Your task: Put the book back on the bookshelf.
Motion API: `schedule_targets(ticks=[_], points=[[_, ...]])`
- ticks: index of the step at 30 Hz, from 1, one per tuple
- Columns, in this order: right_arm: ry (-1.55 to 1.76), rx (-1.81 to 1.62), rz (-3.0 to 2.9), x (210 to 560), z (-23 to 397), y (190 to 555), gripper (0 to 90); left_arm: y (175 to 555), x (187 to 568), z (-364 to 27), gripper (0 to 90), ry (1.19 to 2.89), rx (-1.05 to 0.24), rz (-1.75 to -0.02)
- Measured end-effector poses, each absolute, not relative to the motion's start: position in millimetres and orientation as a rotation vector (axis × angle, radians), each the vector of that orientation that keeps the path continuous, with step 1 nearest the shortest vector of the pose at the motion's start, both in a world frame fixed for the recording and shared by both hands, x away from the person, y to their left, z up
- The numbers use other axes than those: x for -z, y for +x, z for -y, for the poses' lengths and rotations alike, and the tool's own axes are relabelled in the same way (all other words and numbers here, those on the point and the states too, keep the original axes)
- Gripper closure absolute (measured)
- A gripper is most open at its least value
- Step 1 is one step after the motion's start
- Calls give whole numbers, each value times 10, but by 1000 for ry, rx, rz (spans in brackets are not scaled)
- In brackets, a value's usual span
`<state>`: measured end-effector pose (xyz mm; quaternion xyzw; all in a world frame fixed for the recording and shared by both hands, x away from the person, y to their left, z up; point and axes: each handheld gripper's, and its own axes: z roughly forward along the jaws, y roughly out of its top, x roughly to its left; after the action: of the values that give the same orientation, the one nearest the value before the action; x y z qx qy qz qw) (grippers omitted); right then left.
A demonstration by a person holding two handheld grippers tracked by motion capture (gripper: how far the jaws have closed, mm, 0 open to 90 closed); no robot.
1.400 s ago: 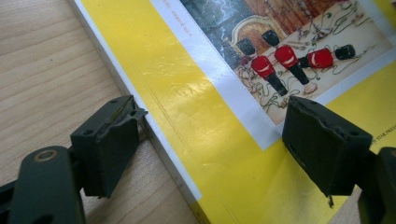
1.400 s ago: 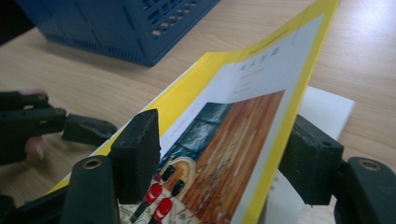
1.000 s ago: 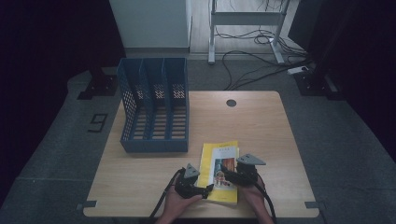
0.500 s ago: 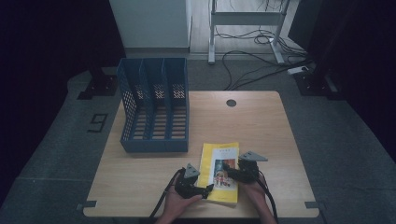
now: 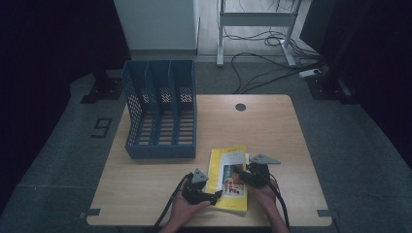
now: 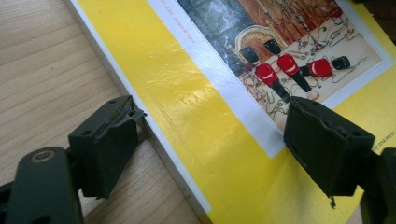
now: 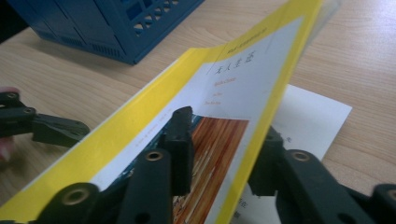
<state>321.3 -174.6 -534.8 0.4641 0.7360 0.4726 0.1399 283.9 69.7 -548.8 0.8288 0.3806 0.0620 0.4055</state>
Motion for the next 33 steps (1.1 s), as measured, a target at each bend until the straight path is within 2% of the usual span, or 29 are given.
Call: schedule_targets(ticks=[5, 21, 24, 33], points=[[1338, -1399, -2136, 5305, 1742, 3218, 740, 2844, 5489, -697, 176, 2091, -155, -959], [1361, -1305, -2245, 5286, 1656, 3282, 687, 2889, 5489, -688, 163, 2097, -152, -949], [1356, -1342, -2209, 5274, 1671, 3235, 762, 2888, 5489, -687, 163, 2097, -152, -949], [1341, -1379, -2188, 5262, 1662, 3215, 837, 2896, 5489, -689, 160, 2099, -150, -946]])
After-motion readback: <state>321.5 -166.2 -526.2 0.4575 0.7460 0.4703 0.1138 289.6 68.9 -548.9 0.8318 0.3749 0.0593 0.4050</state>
